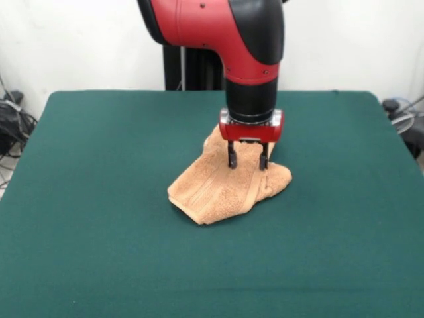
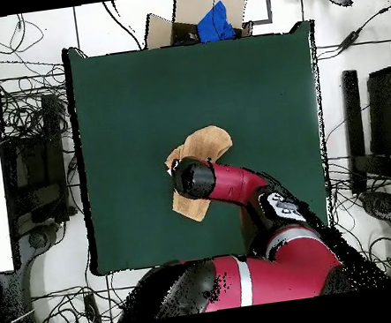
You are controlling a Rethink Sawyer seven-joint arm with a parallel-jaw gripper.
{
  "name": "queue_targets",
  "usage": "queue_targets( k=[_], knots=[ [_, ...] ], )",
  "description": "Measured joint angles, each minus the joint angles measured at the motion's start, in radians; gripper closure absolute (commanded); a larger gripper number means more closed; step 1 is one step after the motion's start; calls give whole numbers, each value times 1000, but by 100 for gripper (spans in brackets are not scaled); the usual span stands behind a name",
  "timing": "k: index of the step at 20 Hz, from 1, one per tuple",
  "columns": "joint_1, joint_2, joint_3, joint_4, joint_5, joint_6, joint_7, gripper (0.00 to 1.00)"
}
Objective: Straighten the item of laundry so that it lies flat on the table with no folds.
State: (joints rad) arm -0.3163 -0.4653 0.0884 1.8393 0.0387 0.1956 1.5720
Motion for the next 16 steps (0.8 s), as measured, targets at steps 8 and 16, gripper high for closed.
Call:
queue_targets(
  k=[8, 16],
  knots=[
    [4, -4, 0, 5, 0, -6, 0, 0],
    [28, -34, 1, 27, 10, -6, 1, 0]
  ],
)
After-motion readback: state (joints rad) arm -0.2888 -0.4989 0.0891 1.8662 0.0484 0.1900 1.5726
